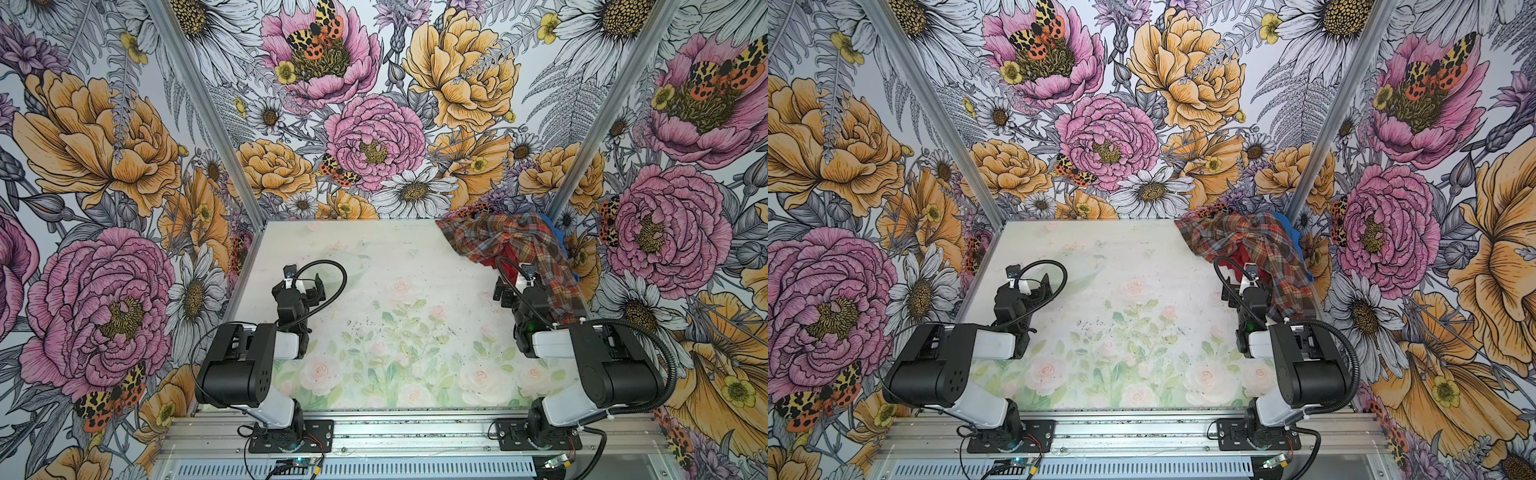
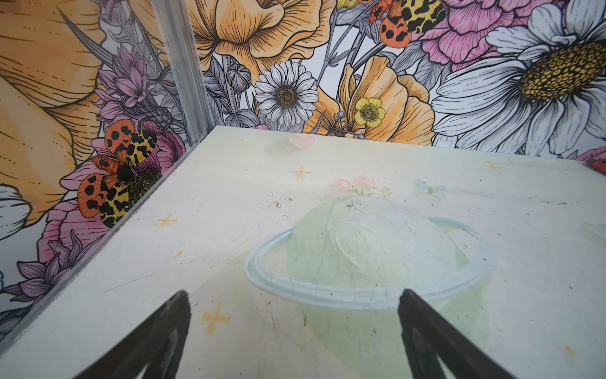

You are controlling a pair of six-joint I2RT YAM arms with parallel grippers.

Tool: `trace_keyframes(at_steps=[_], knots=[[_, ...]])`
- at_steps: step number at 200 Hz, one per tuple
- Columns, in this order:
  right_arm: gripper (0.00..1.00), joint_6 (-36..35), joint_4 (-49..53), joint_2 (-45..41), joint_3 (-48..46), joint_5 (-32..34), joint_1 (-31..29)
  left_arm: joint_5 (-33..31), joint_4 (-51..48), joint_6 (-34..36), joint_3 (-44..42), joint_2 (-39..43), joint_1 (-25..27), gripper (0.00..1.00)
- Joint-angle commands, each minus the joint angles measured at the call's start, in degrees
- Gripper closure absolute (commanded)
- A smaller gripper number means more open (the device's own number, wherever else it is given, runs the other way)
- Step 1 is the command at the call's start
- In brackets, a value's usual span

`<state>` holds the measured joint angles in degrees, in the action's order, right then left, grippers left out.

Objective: Pick out a specific cloth from the pile
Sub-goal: 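Reach the right gripper into the plaid and red cloth pile, then grasp the dark red cloth with the right gripper and lift it out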

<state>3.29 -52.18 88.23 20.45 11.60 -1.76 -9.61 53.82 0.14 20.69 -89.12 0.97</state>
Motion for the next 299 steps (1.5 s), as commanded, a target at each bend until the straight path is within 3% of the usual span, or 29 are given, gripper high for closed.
trace_keyframes(at_steps=[1, 25, 37, 55, 64, 80, 97, 108, 119, 150, 172, 186, 194, 214, 248, 299], knots=[[0.01, -1.43, -7.93, -0.43, -2.95, 3.78, -1.90, -1.93, 3.17, 0.97, -0.56, 0.31, 1.10, 0.01], [0.01, -1.82, -10.97, -3.85, -6.15, 7.19, -3.12, -6.90, 0.11, 3.17, -1.45, 5.85, 3.62, 0.01], [0.01, -3.66, -7.11, -8.24, -5.91, 9.10, -5.07, -10.15, -4.62, 6.87, -1.21, 11.41, 8.04, 0.01], [0.02, -6.30, 4.57, -15.42, -2.78, 13.69, -9.81, -17.96, -12.46, 9.68, -0.14, 19.32, 17.90, 0.01], [0.02, -3.56, 13.86, -19.13, 0.22, 14.52, -10.96, -17.70, -20.42, 8.51, 2.62, 23.20, 22.36, 0.01], [0.02, 1.21, 29.03, -23.71, 5.81, 9.46, -11.14, -16.18, -36.91, 4.67, 11.08, 26.76, 29.66, 0.01], [0.01, 5.92, 42.69, -24.38, 11.74, 10.20, -10.62, -13.67, -48.93, 2.39, 20.17, 25.78, 37.11, 0.01], [0.00, 8.43, 52.40, -22.59, 16.40, 9.74, -9.05, -10.51, -55.78, 4.02, 26.11, 23.13, 42.21, 0.01], [0.01, 10.55, 59.59, -20.10, 20.52, 7.15, -6.84, -11.62, -64.07, 5.84, 33.24, 19.62, 48.12, 0.01], [0.11, 17.51, 63.03, -12.81, 24.17, -2.61, -1.26, -14.20, -81.66, 6.58, 50.74, 13.16, 59.61, 0.01], [0.18, 18.98, 64.46, -4.92, 28.12, -3.80, -0.07, -6.60, -81.22, 10.81, 53.75, 12.88, 60.70, 0.01], [0.25, 20.05, 64.86, -0.37, 30.76, -4.66, 0.93, 1.59, -79.21, 15.20, 52.40, 13.01, 59.87, 0.01], [0.29, 20.75, 64.90, 2.02, 32.01, -5.08, 1.51, 3.02, -76.82, 17.76, 50.64, 13.17, 59.85, 0.01], [0.34, 21.90, 65.83, 6.08, 35.57, -5.60, 2.60, 2.50, -68.42, 22.66, 43.65, 13.99, 59.85, 0.01], [0.37, 23.18, 69.05, 10.73, 40.70, -6.06, 5.10, 2.17, -56.15, 20.09, 34.88, 17.61, 60.00, 0.01], [0.40, 22.73, 71.52, 16.33, 45.36, -10.50, 8.62, -1.87, -51.28, 20.26, 32.22, 22.26, 60.39, 0.01]])
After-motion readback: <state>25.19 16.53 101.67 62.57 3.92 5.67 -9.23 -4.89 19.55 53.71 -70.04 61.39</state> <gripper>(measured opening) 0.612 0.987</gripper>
